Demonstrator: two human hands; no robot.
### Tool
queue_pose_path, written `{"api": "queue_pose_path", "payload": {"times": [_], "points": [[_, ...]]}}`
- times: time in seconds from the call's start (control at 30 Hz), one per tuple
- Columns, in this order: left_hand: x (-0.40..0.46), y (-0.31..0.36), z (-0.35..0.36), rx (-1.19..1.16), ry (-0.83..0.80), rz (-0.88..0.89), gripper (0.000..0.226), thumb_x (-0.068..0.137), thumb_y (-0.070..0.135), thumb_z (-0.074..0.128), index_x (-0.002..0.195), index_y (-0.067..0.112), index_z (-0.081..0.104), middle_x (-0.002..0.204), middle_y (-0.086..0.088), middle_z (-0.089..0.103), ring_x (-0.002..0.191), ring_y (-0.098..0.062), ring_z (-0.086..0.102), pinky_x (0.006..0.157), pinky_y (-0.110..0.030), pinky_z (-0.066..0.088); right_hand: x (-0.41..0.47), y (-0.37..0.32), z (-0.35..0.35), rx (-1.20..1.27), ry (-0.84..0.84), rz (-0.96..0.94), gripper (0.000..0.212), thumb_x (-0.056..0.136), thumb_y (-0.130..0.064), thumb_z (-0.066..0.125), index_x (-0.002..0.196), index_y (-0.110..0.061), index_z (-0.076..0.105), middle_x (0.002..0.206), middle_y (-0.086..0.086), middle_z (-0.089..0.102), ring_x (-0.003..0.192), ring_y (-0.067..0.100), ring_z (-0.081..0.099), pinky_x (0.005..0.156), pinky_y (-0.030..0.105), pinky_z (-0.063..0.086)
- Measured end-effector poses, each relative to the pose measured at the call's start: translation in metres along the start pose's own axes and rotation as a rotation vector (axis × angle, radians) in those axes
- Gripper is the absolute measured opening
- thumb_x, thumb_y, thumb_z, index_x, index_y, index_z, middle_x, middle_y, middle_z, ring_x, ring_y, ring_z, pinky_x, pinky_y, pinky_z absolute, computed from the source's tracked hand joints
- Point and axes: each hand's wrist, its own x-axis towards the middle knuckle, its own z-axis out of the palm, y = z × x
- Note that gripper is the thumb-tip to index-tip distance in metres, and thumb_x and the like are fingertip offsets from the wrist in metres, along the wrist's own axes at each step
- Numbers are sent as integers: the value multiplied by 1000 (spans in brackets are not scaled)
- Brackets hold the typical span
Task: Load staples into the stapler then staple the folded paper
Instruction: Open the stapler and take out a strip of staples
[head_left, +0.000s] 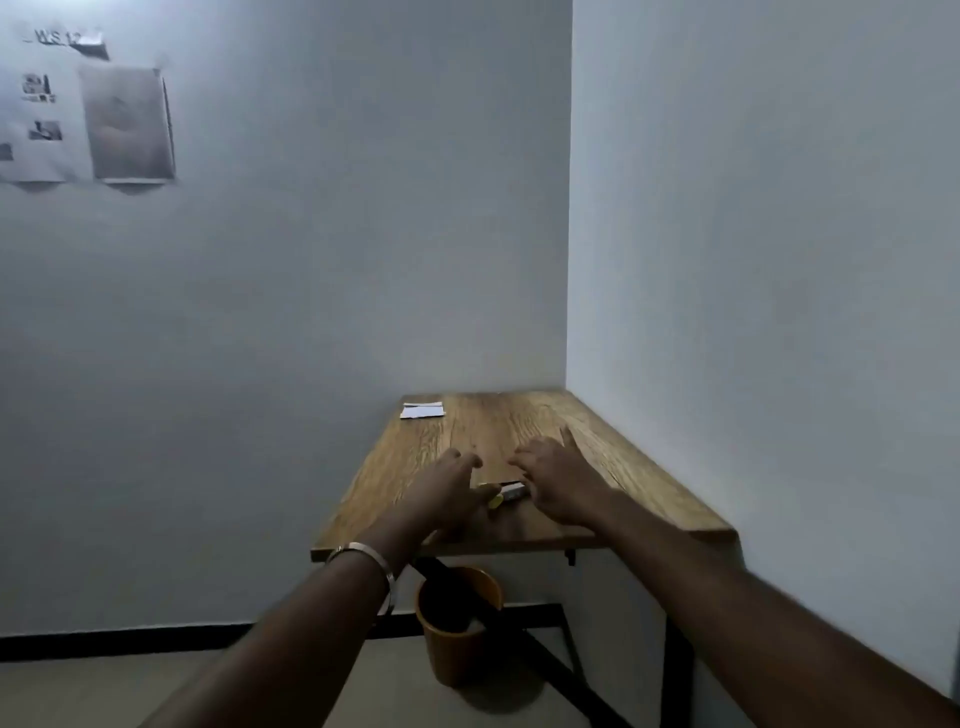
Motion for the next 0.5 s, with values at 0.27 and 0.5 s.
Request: {"api": "queue_pose_path", "payload": {"times": [0.27,0.5], "points": [[15,-14,13,-59,-119,65,33,91,37,65,116,16,69,109,-3,69,95,-18,65,87,-37,56,25,-7,9,40,-175,-53,38,95,-23,60,133,-22,56,133,3,63,129,23,52,119,63,8],[18,-27,15,-421,-57,16,47,88,20,71,132,15,55,123,-3,62,104,-15,62,89,-29,55,26,-13,20,241,-99,0,28,93,-24,61,120,-16,61,115,5,64,104,24,59,79,31,40]]}}
